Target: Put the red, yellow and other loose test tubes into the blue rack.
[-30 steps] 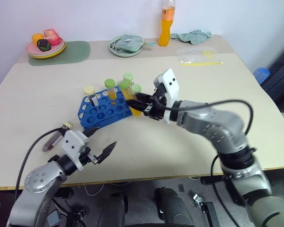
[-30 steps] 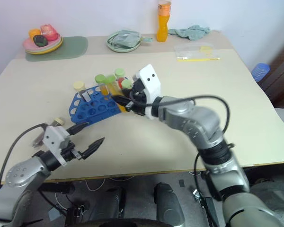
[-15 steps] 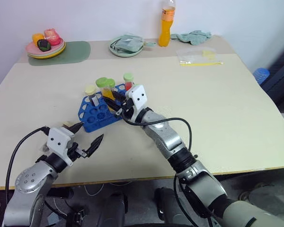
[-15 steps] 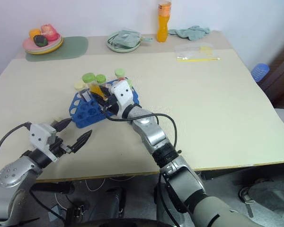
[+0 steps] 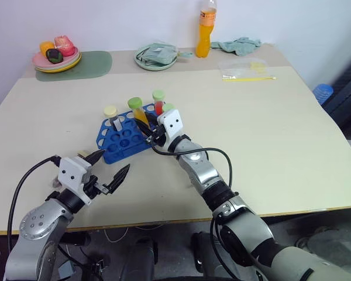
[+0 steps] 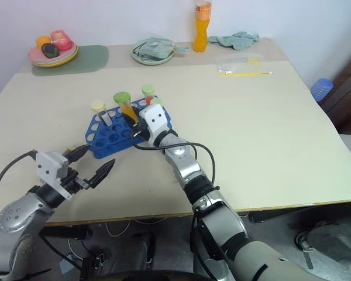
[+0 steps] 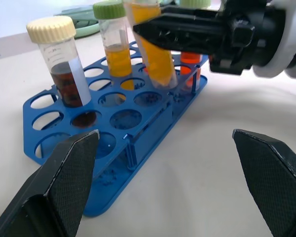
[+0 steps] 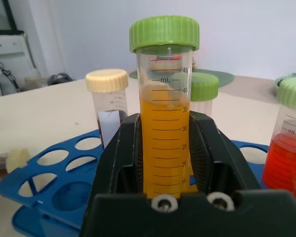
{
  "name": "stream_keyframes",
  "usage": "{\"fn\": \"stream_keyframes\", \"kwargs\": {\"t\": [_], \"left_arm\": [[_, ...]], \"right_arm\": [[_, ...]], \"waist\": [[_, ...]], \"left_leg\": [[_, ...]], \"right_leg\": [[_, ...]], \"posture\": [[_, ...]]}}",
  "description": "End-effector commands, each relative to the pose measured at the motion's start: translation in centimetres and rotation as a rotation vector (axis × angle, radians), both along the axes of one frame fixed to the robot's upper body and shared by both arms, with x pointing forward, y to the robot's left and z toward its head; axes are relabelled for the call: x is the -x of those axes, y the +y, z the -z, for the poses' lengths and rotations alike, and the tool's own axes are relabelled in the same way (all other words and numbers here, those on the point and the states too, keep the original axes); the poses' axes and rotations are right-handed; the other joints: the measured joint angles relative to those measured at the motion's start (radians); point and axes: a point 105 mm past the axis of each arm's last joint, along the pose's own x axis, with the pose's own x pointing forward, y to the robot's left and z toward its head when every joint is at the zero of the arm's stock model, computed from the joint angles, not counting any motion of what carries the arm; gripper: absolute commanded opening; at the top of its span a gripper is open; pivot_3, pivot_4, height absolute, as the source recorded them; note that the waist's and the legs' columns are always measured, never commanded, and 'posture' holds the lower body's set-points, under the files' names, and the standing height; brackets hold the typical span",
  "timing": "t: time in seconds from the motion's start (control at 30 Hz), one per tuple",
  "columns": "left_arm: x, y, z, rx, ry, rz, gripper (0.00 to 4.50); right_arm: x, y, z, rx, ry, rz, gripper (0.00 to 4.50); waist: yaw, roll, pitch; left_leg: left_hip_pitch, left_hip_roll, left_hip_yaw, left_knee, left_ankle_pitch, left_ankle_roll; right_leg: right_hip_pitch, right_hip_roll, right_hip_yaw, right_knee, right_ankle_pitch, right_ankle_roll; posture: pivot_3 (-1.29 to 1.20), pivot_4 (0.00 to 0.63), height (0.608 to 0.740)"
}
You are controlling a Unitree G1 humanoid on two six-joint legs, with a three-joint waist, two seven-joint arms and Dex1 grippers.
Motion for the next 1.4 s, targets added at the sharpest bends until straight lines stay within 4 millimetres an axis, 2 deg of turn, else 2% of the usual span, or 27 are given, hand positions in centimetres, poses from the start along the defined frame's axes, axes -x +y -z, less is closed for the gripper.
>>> {"fn": "stream_keyframes", "kwargs": {"t": [0.03, 0.43, 0.53, 0.63, 0.67, 0.7, 0.83, 0.93, 1.0, 1.07, 1.1, 1.17, 1.23, 1.4], "left_arm": [[0.1, -0.4, -0.8, -0.010, -0.034, 0.014, 4.50], [0.3, -0.5, -0.8, -0.010, -0.028, 0.017, 4.50], [0.2, -0.6, -0.8, -0.010, -0.027, 0.017, 4.50], [0.1, -0.5, -0.9, -0.009, -0.024, 0.012, 4.50], [0.1, -0.5, -0.9, -0.010, -0.021, 0.007, 4.50], [0.0, -0.3, -1.0, -0.007, -0.015, -0.001, 4.50], [-0.3, 0.7, -1.7, 0.001, 0.009, -0.048, 4.50], [-0.8, 3.1, -3.1, 0.048, 0.073, -0.141, 4.50], [-1.1, 5.1, -4.2, 0.063, 0.124, -0.223, 4.50], [-1.3, 7.0, -4.6, -0.013, 0.212, -0.307, 4.50], [-1.3, 8.3, -4.6, -0.140, 0.282, -0.346, 4.50], [-1.2, 9.8, -4.7, -0.284, 0.430, -0.348, 4.50], [-0.6, 10.3, -3.7, -0.319, 0.680, -0.297, 4.50], [-2.0, 12.2, -3.3, -0.408, 0.840, -0.342, 4.50]], "right_arm": [[0.0, 0.1, -1.5, -0.039, -0.065, 0.007, 1.12], [1.2, -0.1, -1.0, -0.074, -0.116, -0.030, 1.12], [1.2, -0.3, -1.0, -0.084, -0.119, -0.029, 2.22], [1.5, -0.4, -2.2, -0.104, -0.172, -0.021, 3.79], [1.7, -0.4, -2.6, -0.105, -0.195, -0.023, 4.20], [1.9, -0.4, -3.3, -0.106, -0.223, -0.039, 4.36], [3.0, -1.0, -5.8, -0.125, -0.284, -0.083, 4.36], [4.3, -1.8, -7.5, -0.103, -0.322, -0.147, 4.36], [5.0, -2.4, -7.8, -0.059, -0.333, -0.190, 4.36], [5.5, -3.0, -7.8, -0.018, -0.313, -0.233, 4.36], [5.8, -3.5, -7.4, 0.043, -0.305, -0.272, 4.36], [6.4, -4.3, -6.3, 0.174, -0.280, -0.337, 4.36], [7.3, -5.0, -5.4, 0.264, -0.269, -0.400, 4.36], [9.0, -6.0, -3.9, 0.385, -0.230, -0.510, 4.36]], "waist": [[0.000, 0.000, 0.000], [0.000, 0.000, 0.000], [0.000, 0.000, 0.000], [-0.001, 0.000, 0.000], [-0.001, 0.000, 0.000], [-0.001, 0.000, 0.000], [-0.001, 0.000, 0.000], [0.001, 0.000, 0.000], [0.001, 0.000, 0.000], [0.000, 0.000, 0.000], [-0.001, 0.000, 0.000], [-0.003, 0.001, 0.001], [-0.001, 0.001, 0.001], [-0.010, 0.001, 0.001]], "left_leg": [[0.000, 0.000, 0.000, 0.000, 0.000, 0.000], [0.000, 0.000, 0.000, 0.000, 0.000, 0.000], [0.000, 0.000, 0.000, 0.000, 0.000, 0.000], [0.000, 0.000, 0.000, 0.000, 0.000, 0.000], [0.000, 0.000, 0.000, 0.000, 0.000, 0.000], [0.000, 0.000, 0.000, 0.000, 0.000, 0.000], [0.000, 0.000, 0.000, 0.000, 0.000, 0.000], [0.000, 0.000, -0.002, 0.000, 0.000, 0.000], [0.000, 0.000, -0.003, 0.001, 0.000, 0.000], [0.000, 0.000, -0.003, 0.001, 0.000, 0.000], [0.000, 0.000, -0.003, 0.001, 0.000, 0.000], [0.001, 0.000, -0.003, 0.000, 0.000, 0.000], [0.001, -0.001, -0.002, 0.000, 0.000, 0.000], [0.001, -0.001, -0.002, -0.001, 0.000, 0.000]], "right_leg": [[0.000, 0.000, 0.000, 0.000, 0.000, 0.000], [0.000, 0.000, 0.000, 0.000, 0.000, 0.000], [0.000, 0.000, 0.000, 0.000, 0.000, 0.000], [0.000, 0.000, 0.000, 0.000, 0.000, 0.000], [0.000, 0.000, 0.000, 0.001, 0.000, 0.000], [0.000, 0.000, 0.000, 0.001, 0.000, 0.000], [0.000, 0.000, 0.000, 0.001, 0.000, 0.000], [0.000, 0.000, 0.000, 0.001, 0.000, 0.000], [0.000, 0.000, -0.001, 0.002, 0.000, 0.000], [0.001, 0.000, -0.001, 0.002, 0.000, 0.000], [0.001, 0.000, -0.001, 0.002, 0.000, 0.000], [0.001, 0.001, -0.001, 0.002, 0.000, 0.000], [0.001, 0.001, -0.001, 0.002, 0.000, 0.000], [0.001, 0.001, -0.001, 0.002, -0.001, 0.000]], "posture": [[0.00, 0.150, 0.740], [0.00, 0.150, 0.740], [0.00, 0.150, 0.740], [0.00, 0.150, 0.740], [0.00, 0.150, 0.740], [0.00, 0.150, 0.740], [0.00, 0.150, 0.740], [0.00, 0.150, 0.740], [0.00, 0.150, 0.740], [0.00, 0.150, 0.740], [0.00, 0.150, 0.740], [0.00, 0.150, 0.740], [0.00, 0.150, 0.740], [0.00, 0.150, 0.740]]}}
